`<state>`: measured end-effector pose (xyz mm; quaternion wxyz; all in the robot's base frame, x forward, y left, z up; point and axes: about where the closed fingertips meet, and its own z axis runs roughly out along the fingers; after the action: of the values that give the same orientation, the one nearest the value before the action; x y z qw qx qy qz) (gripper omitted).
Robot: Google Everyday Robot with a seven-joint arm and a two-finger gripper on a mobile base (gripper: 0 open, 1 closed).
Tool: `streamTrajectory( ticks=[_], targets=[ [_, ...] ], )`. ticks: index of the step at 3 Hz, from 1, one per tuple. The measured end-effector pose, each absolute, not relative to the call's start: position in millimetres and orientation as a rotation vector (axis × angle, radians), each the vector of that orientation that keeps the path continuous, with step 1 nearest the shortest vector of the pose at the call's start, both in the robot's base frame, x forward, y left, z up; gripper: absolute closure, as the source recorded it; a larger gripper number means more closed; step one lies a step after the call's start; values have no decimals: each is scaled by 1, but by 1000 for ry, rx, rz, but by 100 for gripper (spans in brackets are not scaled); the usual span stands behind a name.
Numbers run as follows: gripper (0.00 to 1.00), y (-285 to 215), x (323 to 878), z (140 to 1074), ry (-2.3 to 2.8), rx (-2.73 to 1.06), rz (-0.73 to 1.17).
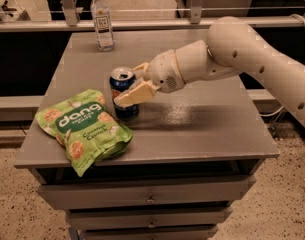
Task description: Move pepsi can near green rice chip bag
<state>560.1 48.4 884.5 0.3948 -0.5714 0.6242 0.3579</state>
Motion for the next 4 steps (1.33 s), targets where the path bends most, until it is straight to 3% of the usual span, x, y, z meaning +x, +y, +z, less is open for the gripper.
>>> streamTrajectory(
  ticks=[1, 2, 3, 4],
  targets=[
    [15, 46, 558, 884, 1583, -1462, 890],
    [0, 42, 559, 883, 1594, -1452, 882],
    [0, 18, 570, 894, 1617, -1396, 829],
    [0, -37, 589, 930, 1602, -1289, 742]
  ],
)
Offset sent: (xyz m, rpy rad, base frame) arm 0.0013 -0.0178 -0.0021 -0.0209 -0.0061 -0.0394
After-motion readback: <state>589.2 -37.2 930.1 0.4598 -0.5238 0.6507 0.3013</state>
